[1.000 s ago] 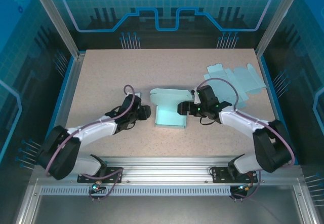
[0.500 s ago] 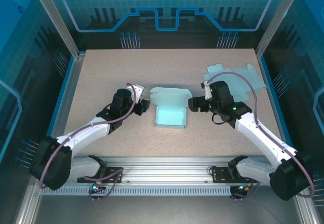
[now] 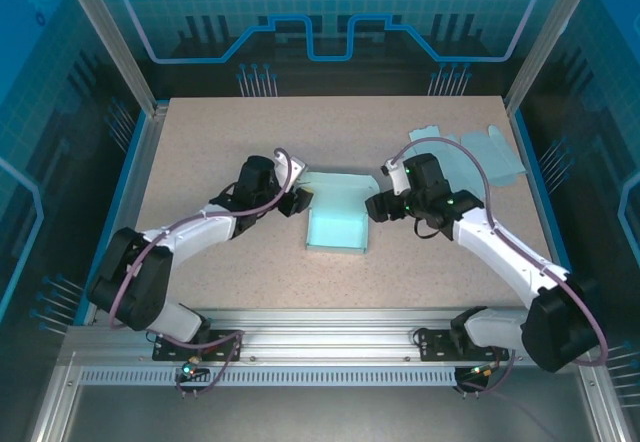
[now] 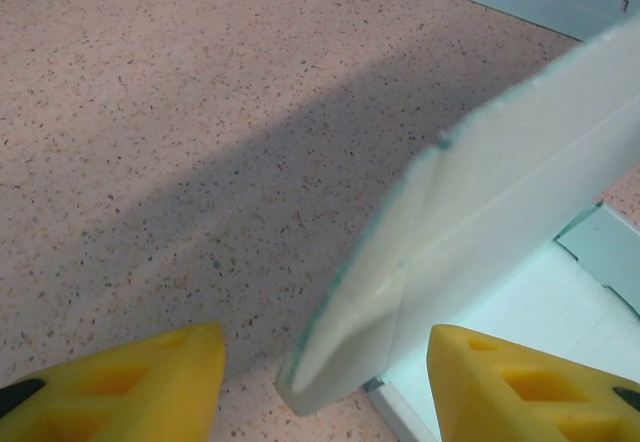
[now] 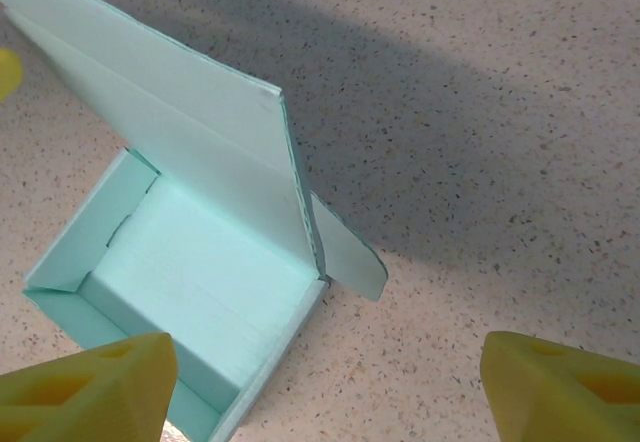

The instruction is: Fold the paper box

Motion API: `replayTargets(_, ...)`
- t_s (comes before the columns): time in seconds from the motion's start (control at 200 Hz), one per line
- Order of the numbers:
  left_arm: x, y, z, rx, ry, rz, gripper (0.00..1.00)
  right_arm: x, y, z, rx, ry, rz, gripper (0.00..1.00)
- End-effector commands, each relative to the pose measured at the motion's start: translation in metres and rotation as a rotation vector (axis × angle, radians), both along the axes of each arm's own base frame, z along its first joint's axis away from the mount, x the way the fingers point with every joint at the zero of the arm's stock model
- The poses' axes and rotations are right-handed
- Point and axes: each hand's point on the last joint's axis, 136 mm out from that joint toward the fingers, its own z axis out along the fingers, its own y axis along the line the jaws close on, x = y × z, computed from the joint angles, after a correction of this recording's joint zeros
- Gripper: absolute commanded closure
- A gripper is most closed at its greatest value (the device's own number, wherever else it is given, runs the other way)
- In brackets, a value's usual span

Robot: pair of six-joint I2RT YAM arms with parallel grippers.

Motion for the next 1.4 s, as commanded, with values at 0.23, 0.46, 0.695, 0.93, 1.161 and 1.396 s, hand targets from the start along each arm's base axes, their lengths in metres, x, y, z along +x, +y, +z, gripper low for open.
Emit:
replayTargets(0.23,0.008,-0.008,0.002,-0.062,0.03,-0.094,0.46,0.029,0.012,-0.01,0.013,0.005,0.055,0.28)
replayTargets(0.46,0.0,-0.016,-0.005,-0.086,0.091,-0.151,0.54,0.034,0.014,-0.02,0.01,0.025,0.046,0.33)
replayTargets(0.695,-0.002,-0.015,-0.006,-0.089,0.128,-0.133,0.69,0.038,0.015,-0.028,0.012,0.035,0.037,0.43)
replayTargets(0.93,-0.001,-0.016,-0.007,-0.104,0.148,-0.117,0.8,0.04,0.018,-0.029,0.012,0.033,0.033,0.56)
replayTargets(1.161,0.002,-0.019,0.002,-0.141,0.137,-0.085,0.91,0.041,0.022,-0.028,-0.007,0.012,0.022,0.72)
replayTargets(1.396,0.007,-0.032,0.019,-0.136,0.073,-0.011,1.0,0.047,0.032,-0.017,-0.082,-0.085,-0.007,0.94)
